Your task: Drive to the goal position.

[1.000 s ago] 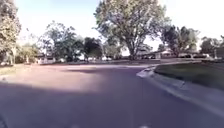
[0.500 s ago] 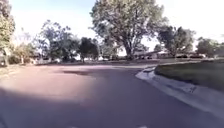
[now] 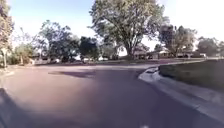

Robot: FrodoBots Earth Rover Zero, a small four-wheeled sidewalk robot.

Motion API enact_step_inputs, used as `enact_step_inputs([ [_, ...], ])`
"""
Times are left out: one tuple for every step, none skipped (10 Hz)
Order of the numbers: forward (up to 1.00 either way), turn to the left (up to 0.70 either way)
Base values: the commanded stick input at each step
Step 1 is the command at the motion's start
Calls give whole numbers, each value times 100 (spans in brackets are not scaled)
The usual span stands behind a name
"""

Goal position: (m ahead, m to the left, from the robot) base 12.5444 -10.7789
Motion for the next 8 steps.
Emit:
enact_step_inputs([
  [100, -1],
  [100, -5],
  [100, -20],
  [100, -30],
  [100, -9],
  [100, 0],
  [100, 0],
  [100, 0],
])
